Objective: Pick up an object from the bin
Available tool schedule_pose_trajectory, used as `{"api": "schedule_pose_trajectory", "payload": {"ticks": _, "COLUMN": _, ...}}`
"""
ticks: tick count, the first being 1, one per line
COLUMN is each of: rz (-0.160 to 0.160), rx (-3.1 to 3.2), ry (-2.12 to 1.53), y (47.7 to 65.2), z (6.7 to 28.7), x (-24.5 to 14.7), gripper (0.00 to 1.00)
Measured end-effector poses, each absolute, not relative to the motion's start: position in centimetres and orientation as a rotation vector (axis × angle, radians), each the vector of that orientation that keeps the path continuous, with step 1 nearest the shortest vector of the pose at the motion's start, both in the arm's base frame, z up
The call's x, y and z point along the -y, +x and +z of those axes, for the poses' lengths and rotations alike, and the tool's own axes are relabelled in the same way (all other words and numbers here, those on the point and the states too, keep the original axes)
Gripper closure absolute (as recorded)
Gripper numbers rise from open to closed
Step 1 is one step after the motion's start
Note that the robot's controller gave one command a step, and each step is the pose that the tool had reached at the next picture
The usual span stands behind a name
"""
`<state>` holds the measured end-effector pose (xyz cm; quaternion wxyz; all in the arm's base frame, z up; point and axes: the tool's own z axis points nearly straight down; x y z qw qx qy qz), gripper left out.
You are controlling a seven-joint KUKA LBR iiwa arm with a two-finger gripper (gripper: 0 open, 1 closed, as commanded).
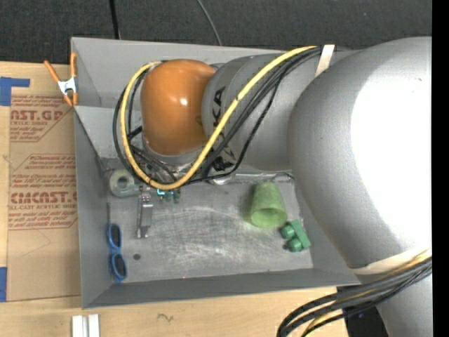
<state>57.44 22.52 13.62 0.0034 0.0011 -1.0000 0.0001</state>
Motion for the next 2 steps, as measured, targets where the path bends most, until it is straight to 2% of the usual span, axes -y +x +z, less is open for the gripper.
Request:
{"api": "schedule_pose_trajectory", "payload": {"ticks": 1, "rz": -0.001, "rx": 3.137, "ry": 0.153, "y": 51.85, "z": 6.88, "x": -24.45, "gripper": 0.00}}
{"api": "schedule_pose_trajectory", "payload": {"ticks": 2, "rz": -0.007, "rx": 3.144, "ry": 0.149, "y": 52.20, "z": 7.31, "x": -24.47, "gripper": 1.00}}
